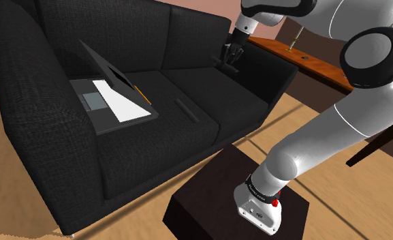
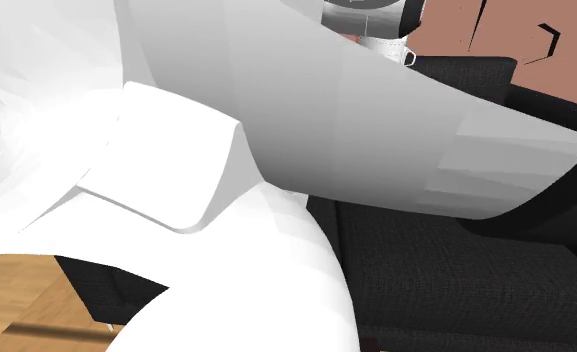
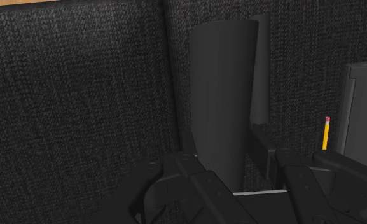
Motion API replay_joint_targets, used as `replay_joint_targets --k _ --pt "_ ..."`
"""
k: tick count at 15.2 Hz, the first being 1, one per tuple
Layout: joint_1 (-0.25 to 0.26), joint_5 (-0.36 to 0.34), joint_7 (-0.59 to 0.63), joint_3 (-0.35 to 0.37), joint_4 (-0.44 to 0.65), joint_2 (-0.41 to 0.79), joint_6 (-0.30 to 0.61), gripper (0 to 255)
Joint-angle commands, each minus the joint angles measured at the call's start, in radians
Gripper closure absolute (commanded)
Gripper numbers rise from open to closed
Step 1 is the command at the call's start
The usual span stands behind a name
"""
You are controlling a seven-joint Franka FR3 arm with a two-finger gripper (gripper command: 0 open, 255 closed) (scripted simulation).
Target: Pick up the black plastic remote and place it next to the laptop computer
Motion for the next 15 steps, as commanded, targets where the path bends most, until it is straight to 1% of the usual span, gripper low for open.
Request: replay_joint_targets --k 1,4,10,15 --pt "0.002 0.001 0.005 0.002 0.030 0.003 -0.027 255" --pt "0.003 0.002 0.007 0.002 0.072 0.007 -0.065 255" --pt "0.060 0.023 0.142 0.085 0.110 0.051 -0.050 255" --pt "0.109 0.037 0.249 0.148 0.175 0.114 -0.043 255"
